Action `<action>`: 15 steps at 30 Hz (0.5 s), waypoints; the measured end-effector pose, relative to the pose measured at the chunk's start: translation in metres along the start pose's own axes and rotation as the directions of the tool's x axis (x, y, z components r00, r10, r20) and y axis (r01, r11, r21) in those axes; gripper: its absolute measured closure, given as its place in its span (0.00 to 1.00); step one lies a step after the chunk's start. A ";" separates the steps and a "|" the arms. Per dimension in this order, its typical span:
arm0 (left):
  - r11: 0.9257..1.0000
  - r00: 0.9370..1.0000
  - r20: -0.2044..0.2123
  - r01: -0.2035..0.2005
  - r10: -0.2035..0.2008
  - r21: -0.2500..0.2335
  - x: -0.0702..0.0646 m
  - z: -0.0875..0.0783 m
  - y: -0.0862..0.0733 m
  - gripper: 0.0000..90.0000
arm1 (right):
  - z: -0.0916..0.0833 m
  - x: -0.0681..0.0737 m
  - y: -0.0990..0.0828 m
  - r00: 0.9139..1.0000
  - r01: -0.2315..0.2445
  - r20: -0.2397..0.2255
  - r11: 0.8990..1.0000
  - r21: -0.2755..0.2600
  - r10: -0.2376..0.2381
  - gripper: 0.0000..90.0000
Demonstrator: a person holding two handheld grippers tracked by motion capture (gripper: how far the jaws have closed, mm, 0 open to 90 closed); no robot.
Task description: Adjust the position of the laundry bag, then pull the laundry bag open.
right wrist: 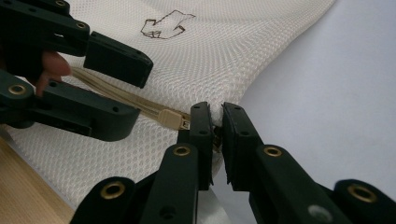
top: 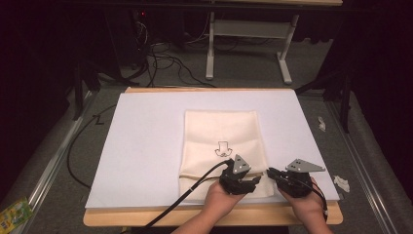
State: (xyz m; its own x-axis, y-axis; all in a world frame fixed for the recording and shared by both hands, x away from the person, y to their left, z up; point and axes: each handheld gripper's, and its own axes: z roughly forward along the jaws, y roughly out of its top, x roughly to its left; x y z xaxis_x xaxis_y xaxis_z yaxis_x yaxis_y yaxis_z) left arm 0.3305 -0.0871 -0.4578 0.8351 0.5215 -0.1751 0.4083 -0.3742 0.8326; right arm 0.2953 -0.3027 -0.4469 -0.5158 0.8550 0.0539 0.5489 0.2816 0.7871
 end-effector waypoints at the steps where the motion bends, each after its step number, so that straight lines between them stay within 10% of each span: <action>1: 1.000 1.000 0.004 0.005 -0.005 0.001 -0.001 0.001 0.000 0.57 | 0.000 0.000 0.000 1.000 0.001 -0.001 1.000 -0.001 -0.001 0.94; 15: 0.996 0.996 0.031 0.087 -0.088 0.026 -0.001 0.018 -0.001 0.79 | -0.002 0.002 0.001 1.000 -0.010 -0.004 1.000 -0.013 0.010 0.94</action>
State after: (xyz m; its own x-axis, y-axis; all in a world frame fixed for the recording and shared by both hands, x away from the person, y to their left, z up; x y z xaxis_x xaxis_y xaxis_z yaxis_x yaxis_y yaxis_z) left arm 0.3359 -0.1008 -0.4684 0.8069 0.5283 -0.2641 0.4890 -0.3467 0.8004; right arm 0.2936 -0.3015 -0.4450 -0.5131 0.8560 0.0638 0.5452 0.2676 0.7944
